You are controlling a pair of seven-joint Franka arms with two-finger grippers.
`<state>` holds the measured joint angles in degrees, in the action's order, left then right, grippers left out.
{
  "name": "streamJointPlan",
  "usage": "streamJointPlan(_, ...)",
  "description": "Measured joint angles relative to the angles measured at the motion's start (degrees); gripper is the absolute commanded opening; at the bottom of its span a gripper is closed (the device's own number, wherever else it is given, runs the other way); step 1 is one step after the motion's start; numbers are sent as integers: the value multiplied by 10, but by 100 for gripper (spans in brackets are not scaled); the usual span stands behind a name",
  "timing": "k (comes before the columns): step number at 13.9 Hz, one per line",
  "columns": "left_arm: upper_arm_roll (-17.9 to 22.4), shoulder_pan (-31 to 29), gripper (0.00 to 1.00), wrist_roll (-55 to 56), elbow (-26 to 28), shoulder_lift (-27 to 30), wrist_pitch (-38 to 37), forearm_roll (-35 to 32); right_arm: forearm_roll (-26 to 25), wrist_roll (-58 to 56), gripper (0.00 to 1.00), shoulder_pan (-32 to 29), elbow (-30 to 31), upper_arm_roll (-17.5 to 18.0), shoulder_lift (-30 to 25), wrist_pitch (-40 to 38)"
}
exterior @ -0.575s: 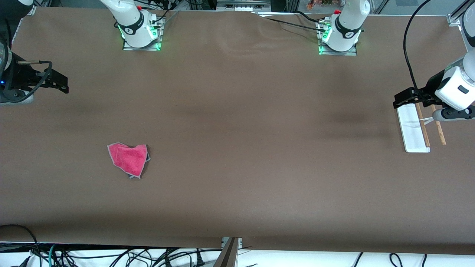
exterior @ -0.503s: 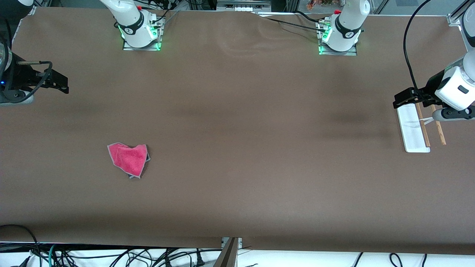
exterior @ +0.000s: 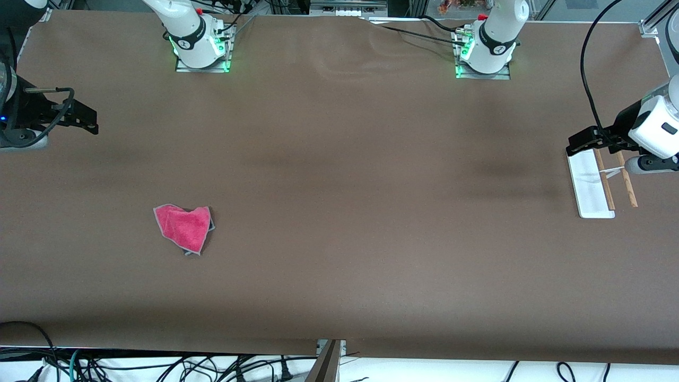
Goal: Pass towel and hang on rack
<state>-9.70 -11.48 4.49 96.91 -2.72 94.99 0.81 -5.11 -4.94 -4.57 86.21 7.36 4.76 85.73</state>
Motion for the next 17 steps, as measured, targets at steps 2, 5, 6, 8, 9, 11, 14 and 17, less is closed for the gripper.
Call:
streamJointPlan(2, 0, 0, 100, 0, 0, 0, 0, 0, 0, 0, 100, 0, 0, 0, 0, 0)
streamJointPlan(5, 0, 0, 100, 0, 0, 0, 1, 0, 0, 0, 100, -1, 0, 0, 0, 1)
streamJointPlan(6, 0, 0, 100, 0, 0, 0, 1, 0, 0, 0, 100, -1, 0, 0, 0, 1)
streamJointPlan(8, 0, 0, 100, 0, 0, -1, 1, 0, 0, 0, 100, -1, 0, 0, 0, 1)
streamJointPlan(9, 0, -1, 100, 0, 0, -1, 1, 0, 0, 0, 100, -1, 0, 0, 0, 3)
streamJointPlan(11, 0, -1, 100, 0, 0, -1, 1, 0, 0, 0, 100, -1, 0, 0, 0, 10)
streamJointPlan(14, 0, -8, 100, 1, 0, -1, 2, 0, 0, 0, 100, -1, 0, 0, 2, 13)
streamJointPlan(17, 0, -13, 100, 1, 0, -1, 2, 0, 0, 0, 100, -1, 0, 0, 12, 24)
